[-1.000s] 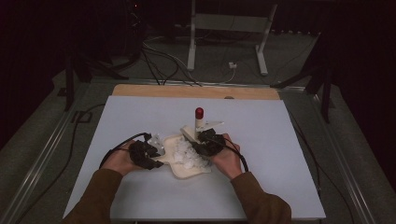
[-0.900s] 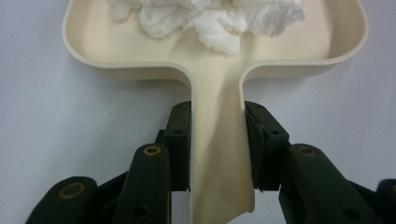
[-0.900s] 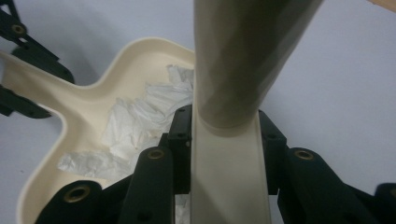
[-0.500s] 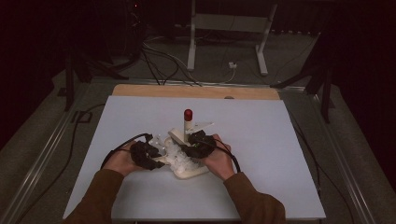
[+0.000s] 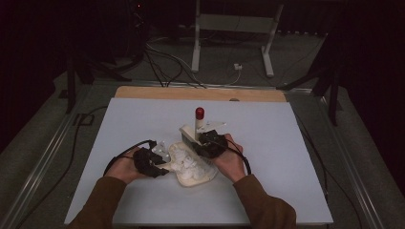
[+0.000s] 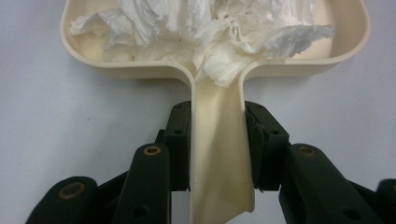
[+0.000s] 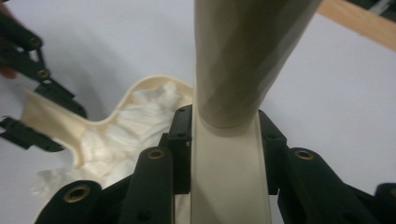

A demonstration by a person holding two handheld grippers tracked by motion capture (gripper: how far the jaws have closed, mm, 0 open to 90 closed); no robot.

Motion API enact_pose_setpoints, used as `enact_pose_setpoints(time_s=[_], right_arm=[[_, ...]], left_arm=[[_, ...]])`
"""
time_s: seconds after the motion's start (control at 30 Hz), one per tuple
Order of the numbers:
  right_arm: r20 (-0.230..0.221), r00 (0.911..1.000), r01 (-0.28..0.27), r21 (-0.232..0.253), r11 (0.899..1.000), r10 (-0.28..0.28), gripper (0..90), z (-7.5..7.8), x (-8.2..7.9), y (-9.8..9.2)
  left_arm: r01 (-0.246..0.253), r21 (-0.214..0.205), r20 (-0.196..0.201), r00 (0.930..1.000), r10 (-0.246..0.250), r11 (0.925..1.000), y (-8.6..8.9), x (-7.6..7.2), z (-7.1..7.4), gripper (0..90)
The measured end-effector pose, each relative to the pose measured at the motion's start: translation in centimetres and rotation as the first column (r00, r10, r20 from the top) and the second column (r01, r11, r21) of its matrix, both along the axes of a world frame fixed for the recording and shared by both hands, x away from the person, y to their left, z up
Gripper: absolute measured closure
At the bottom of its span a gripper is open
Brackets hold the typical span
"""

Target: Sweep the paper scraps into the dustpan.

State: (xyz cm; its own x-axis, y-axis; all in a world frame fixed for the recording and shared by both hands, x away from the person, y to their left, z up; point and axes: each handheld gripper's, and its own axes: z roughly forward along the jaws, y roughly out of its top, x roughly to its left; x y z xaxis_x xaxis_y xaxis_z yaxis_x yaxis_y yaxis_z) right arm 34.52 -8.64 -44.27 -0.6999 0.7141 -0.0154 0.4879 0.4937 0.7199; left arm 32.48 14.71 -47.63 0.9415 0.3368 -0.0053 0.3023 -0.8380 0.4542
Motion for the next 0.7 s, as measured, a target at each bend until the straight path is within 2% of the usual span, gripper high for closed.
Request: enact_pose_setpoints(time_s=[0.27,0.47,0.7], right_arm=[[0.009,0.9988,0.048,-0.028,0.998,-0.048,66.9,0.3,-0.7,-2.0],[-0.009,0.9952,0.097,-0.033,0.995,-0.098,66.8,-0.4,-1.5,-4.0],[-0.019,0.9888,0.147,-0.045,0.988,-0.148,66.8,-1.0,-2.2,-5.4]], left_arm=[[0.014,-0.001,0.002,0.9999,-0.014,0.9999,0.1,-1.0,-0.1,66.3],[0.023,0.001,0.007,0.9997,-0.023,0.9997,0.0,-1.6,-0.2,66.3],[0.024,0.003,0.003,0.9997,-0.024,0.9997,-0.2,-2.1,-0.4,66.3]])
